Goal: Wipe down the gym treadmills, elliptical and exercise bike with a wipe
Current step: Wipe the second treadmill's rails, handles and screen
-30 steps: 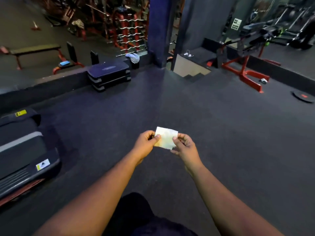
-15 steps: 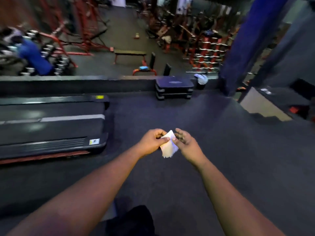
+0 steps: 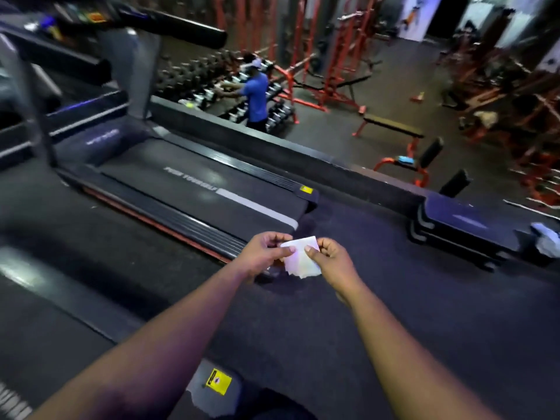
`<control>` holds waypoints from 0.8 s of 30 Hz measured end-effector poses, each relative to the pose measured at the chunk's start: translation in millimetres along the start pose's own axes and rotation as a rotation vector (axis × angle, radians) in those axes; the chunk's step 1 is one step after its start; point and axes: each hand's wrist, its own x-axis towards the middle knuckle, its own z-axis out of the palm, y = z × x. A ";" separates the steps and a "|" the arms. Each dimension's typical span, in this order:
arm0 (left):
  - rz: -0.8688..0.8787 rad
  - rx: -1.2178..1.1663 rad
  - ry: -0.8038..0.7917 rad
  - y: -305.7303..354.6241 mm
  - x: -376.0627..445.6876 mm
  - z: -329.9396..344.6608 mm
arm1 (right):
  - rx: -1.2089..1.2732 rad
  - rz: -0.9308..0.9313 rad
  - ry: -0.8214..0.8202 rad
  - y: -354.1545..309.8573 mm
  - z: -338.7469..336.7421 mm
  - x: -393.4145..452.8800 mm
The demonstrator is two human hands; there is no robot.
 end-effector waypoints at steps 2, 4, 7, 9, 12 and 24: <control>0.006 -0.019 0.050 10.0 8.2 -23.8 | 0.036 -0.017 -0.060 -12.9 18.9 31.2; 0.016 -0.014 0.127 17.6 16.7 -44.1 | 0.056 -0.033 -0.131 -21.5 38.5 64.3; 0.041 -0.034 0.301 21.7 29.8 -72.3 | 0.070 -0.048 -0.218 -31.6 67.2 112.5; 0.057 -0.070 0.434 24.2 39.0 -88.0 | 0.107 -0.050 -0.299 -33.7 86.1 145.9; 0.095 -0.079 0.618 30.0 55.3 -105.8 | 0.182 -0.013 -0.483 -42.6 108.5 189.9; 0.031 0.097 1.181 55.9 94.5 -162.9 | 0.155 0.099 -0.994 -83.6 187.1 305.6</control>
